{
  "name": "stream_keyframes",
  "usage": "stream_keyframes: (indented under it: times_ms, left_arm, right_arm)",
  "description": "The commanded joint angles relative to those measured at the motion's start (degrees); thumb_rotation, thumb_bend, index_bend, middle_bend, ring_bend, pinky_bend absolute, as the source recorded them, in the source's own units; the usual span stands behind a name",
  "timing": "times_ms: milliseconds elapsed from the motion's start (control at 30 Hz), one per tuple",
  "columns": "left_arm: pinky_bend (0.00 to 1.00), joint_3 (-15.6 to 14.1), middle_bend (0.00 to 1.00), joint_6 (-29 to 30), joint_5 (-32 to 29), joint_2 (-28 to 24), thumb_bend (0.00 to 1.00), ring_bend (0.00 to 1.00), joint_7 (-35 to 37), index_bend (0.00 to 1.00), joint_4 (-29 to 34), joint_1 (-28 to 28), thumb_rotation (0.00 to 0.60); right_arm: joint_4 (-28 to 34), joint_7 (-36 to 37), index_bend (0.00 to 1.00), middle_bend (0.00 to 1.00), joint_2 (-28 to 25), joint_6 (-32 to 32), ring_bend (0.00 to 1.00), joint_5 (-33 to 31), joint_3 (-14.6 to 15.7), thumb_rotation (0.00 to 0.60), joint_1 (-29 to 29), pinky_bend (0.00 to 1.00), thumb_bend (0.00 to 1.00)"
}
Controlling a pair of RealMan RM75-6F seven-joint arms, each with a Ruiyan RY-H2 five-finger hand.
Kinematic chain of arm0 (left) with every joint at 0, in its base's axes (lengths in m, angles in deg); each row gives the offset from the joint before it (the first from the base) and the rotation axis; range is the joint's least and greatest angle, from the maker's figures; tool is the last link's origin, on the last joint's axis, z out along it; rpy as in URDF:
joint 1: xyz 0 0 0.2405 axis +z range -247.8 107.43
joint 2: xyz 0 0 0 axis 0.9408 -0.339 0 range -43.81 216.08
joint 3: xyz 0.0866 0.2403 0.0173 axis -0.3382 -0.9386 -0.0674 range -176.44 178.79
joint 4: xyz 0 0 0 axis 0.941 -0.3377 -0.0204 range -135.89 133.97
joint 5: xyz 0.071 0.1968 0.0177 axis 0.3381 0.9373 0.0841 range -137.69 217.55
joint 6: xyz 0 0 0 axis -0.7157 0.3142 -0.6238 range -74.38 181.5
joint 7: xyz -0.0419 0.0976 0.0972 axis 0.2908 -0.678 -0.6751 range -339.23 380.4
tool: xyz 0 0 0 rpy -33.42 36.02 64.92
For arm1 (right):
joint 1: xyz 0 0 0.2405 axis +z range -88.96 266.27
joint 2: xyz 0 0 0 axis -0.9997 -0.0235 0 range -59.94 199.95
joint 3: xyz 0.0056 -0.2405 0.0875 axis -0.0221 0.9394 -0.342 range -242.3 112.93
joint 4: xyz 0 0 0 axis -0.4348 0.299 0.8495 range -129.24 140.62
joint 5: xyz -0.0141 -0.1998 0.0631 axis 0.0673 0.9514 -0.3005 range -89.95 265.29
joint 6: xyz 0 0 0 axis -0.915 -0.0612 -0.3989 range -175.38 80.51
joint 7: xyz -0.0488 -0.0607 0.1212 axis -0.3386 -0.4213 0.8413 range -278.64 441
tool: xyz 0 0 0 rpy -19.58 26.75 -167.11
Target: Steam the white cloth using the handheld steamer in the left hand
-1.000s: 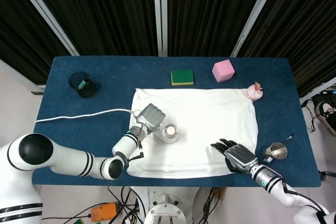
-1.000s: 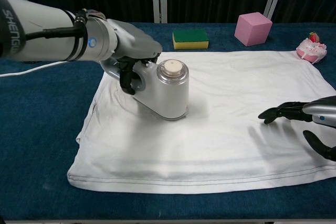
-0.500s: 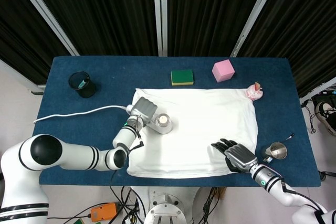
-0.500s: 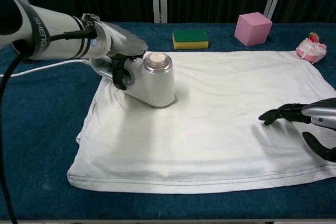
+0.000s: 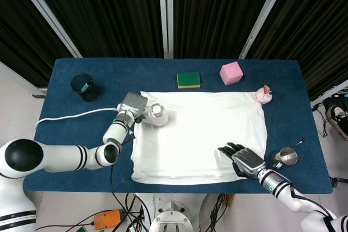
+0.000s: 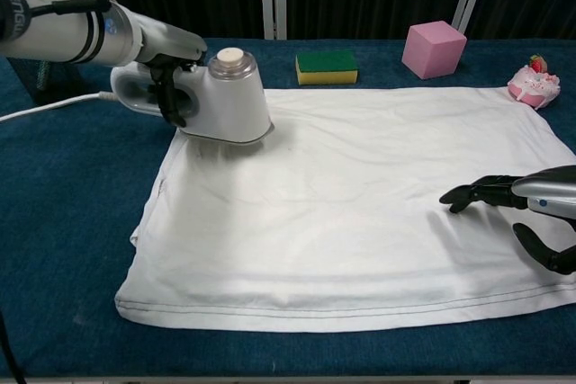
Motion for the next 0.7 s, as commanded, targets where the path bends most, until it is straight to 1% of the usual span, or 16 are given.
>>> stream_keyframes:
  times_ms: [33,133,267,400,533,700]
  left_arm:
    - [0.53,1.41,0.94,-1.04,3.33,-0.18,0.53,0.82,1.80,0.84,2.40,0.00,0.600]
    - [0.53,1.27,0.94,-0.39,4.43,1.88,0.53,0.82,1.20,0.84,2.64,-1.28,0.600]
    - [0.53,1.57,0.94,-0.05,2.74,5.20,0.53,0.82,0.03,0.84,1.47,-3.82,0.600]
    - [0.53,1.05,0.94,3.36,2.65,8.67,0.53,0.82,-3.07,0.84,-0.54,-6.31,0.600]
    - [0.53,1.74,0.94,5.21,0.99,11.40,0.53,0.82,-4.88,0.84,-1.90,-7.86,0.600]
    - [0.53,1.30,0.94,7.11,-1.84,14.01,0.52,0.82,-8.45,0.84,-5.04,-9.13,0.600]
  right_arm:
    - [-0.07,-0.08,0.09,0.17,0.08,-0.04,0.08,-0.17,0.09,0.600,0.03,0.19,1.00]
    - [-0.19,-0.01,0.09,0.17,0.14,-0.22,0.08,-0.39,0.19,0.600,-0.01,0.19,1.00]
    - [-0.50,0.11,0.09,0.17,0.23,-0.19,0.08,-0.67,0.33,0.600,0.08,0.19,1.00]
    - [-0.77,0.35,0.09,0.17,0.32,-0.22,0.08,-0.78,0.45,0.600,0.15,0.19,1.00]
    - [-0.95,0.48,0.09,0.17,0.47,-0.20,0.08,-0.90,0.50,0.600,0.28,0.19,1.00]
    - [-0.98,0.60,0.09,0.17,0.60,-0.47,0.08,-0.82,0.51,0.600,0.39,0.19,1.00]
